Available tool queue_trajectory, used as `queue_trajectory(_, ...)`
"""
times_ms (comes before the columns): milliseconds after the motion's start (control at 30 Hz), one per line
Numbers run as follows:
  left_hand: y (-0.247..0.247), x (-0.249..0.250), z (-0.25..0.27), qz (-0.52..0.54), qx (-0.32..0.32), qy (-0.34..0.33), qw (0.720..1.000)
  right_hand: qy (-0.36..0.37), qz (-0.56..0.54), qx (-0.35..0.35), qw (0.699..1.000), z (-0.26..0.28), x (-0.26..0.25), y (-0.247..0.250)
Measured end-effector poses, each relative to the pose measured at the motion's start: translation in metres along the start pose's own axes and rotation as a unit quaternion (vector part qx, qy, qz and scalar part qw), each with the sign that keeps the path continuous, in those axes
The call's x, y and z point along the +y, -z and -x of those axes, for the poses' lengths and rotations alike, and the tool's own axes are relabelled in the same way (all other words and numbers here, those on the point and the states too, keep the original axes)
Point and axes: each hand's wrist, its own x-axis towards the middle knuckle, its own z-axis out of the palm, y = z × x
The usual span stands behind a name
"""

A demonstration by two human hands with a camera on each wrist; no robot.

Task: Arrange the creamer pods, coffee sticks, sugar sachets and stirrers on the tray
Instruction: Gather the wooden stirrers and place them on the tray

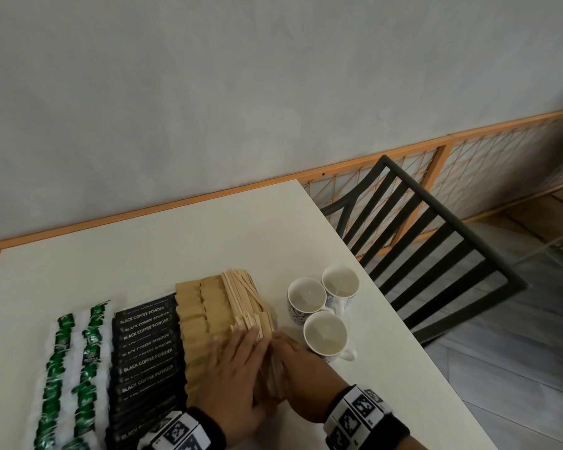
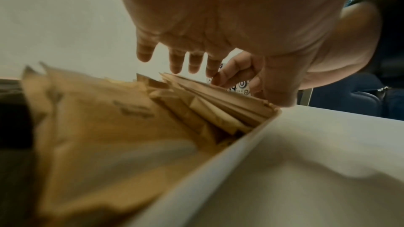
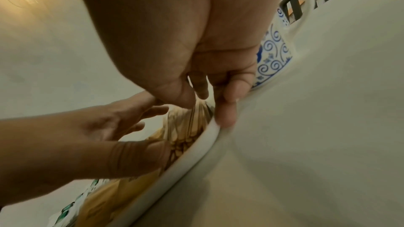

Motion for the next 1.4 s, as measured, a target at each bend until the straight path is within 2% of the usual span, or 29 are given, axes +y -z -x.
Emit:
queue_trajectory(167,0.002,-0.006,-0.003,-0.006,-0.028,0.011,1.0,-0.019,0.006,-0.024,1.0,-0.01,-0.002,-0.01)
queue_trajectory(300,0.026,-0.002,0.001,0.049,0.009,0.025,0.998,-0.011,0.138,-0.024,0.99,-0.015,-0.008,-0.007)
queue_trajectory(433,0.055,-0.009,-0.009,0.081,0.067,0.053,0.993,-0.02,0.148,0.04,0.988,-0.029,-0.029,0.002)
queue_trajectory(500,0.065,-0.017,-0.02,0.101,0.087,0.061,0.989,-0.048,0.16,0.065,0.984,-0.038,-0.037,0.011)
queue_trajectory(567,0.073,-0.026,-0.034,0.106,0.094,0.063,0.988,-0.11,0.137,0.058,0.983,-0.044,-0.043,0.017)
queue_trajectory(633,0.084,-0.038,-0.05,0.087,0.085,0.057,0.991,-0.162,0.107,0.014,0.981,-0.046,-0.042,0.017)
queue_trajectory(767,0.1,-0.049,-0.08,-0.011,0.043,0.038,0.998,-0.142,0.081,-0.022,0.986,-0.049,-0.035,0.007)
queue_trajectory(867,0.103,-0.045,-0.099,-0.07,-0.018,-0.017,0.997,-0.141,0.034,-0.037,0.989,-0.053,-0.026,-0.013)
queue_trajectory(967,0.103,-0.034,-0.112,-0.129,-0.068,-0.071,0.987,-0.139,-0.019,-0.009,0.99,-0.051,-0.027,-0.021)
queue_trajectory(1067,0.103,-0.022,-0.119,-0.167,-0.104,-0.089,0.976,-0.12,-0.054,0.04,0.991,-0.049,-0.026,-0.021)
queue_trajectory(1167,0.101,-0.02,-0.123,-0.187,-0.116,-0.094,0.971,-0.124,-0.087,0.028,0.988,-0.047,-0.023,-0.02)
queue_trajectory(1400,0.097,-0.027,-0.126,-0.161,-0.099,-0.109,0.976,-0.115,-0.078,0.006,0.99,-0.039,-0.028,-0.012)
